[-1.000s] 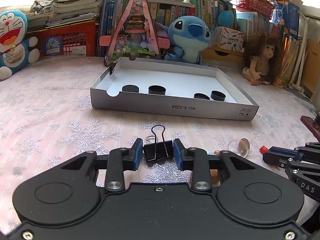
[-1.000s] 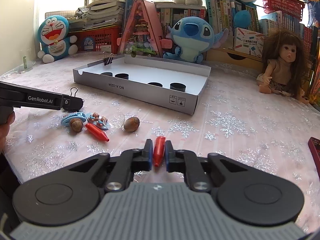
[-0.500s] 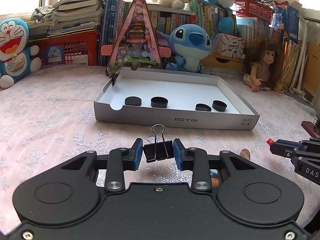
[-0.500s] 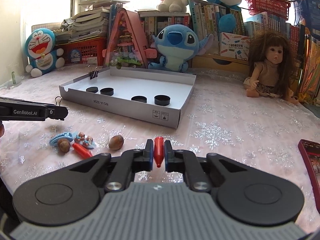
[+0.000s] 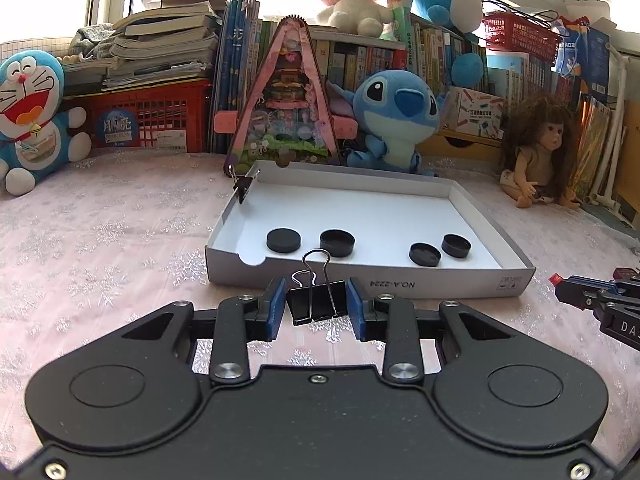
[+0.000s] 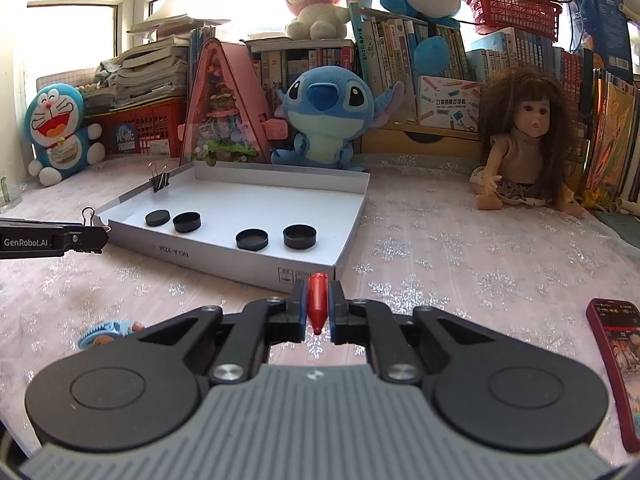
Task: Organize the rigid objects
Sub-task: 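Carry the binder clip and red crayon over the white tray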
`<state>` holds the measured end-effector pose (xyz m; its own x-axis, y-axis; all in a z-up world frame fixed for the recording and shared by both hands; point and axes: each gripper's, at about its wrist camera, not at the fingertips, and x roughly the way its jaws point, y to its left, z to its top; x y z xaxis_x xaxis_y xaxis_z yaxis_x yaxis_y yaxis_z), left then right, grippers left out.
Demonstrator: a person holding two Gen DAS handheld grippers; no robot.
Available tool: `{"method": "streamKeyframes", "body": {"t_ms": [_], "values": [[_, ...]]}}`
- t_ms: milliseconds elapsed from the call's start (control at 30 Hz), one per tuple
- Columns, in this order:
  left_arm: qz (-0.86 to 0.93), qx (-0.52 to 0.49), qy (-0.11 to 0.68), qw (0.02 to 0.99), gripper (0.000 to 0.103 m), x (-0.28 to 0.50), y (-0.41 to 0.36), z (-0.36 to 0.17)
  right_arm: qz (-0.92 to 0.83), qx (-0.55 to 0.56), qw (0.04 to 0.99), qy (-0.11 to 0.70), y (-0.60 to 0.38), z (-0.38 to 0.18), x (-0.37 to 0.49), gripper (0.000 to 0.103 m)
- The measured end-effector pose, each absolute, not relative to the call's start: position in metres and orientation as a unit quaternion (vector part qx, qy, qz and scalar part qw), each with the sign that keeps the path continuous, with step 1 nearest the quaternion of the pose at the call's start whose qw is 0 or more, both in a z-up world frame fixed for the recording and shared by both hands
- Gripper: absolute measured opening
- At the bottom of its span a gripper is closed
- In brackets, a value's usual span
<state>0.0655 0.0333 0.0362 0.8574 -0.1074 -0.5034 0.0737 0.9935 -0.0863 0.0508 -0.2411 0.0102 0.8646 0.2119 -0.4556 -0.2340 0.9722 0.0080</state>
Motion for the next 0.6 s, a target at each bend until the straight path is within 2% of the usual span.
{"method": "streamKeyframes", "body": {"t_ms": [600], "values": [[-0.066,-0.054,0.22,0.972,0.031,0.114,0.048,0.065,0.12,0.005,0.966,0.23,-0.237,0.032,0.093,0.013]]}}
